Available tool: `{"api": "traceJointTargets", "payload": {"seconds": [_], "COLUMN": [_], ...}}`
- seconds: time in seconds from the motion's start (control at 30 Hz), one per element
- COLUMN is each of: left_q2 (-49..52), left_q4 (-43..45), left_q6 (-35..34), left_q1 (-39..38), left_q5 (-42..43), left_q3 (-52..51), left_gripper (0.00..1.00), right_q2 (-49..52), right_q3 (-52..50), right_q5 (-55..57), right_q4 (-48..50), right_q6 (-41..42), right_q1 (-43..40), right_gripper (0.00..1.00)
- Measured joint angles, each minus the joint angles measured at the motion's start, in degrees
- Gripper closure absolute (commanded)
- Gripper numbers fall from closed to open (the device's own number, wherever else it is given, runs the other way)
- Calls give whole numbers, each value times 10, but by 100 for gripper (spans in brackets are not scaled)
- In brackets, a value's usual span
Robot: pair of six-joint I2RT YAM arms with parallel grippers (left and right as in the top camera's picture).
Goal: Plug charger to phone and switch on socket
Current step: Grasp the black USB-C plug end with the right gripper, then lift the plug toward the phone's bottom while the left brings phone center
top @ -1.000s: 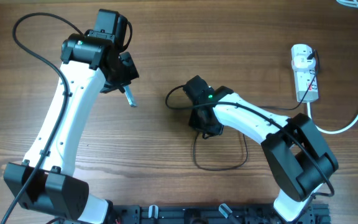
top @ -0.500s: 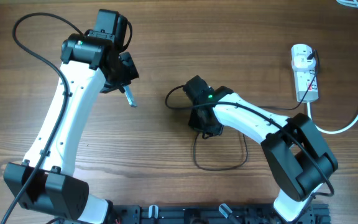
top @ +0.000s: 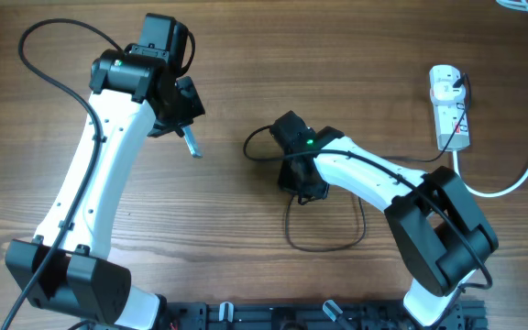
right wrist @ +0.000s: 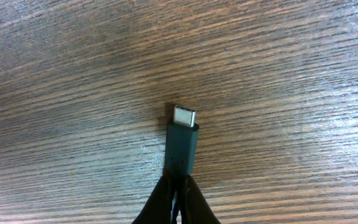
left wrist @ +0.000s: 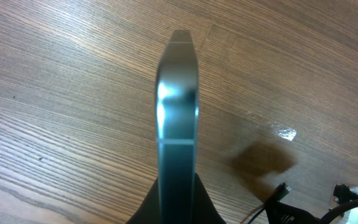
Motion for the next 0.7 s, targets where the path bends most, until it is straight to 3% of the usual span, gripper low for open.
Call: {"api": "traceJointTargets", "payload": {"seconds": [0.37,0.53,0.7], "left_q2": [0,0,0], "left_q4": [17,89,164], "left_q6": [2,54,90], "left_q1": [0,0,1], "left_q5": [13,104,220], "left_q3": [0,-1,-2], "left_gripper": [96,96,96], "right_q2": [1,-41,-177], "right_q3": [9,10,10], "right_q5": [-25,-73,-129], "right_q4": [2,3,5], "right_q6": [-40,-88,-155], "right_q1": [0,0,0], "right_gripper": [96,96,96]}}
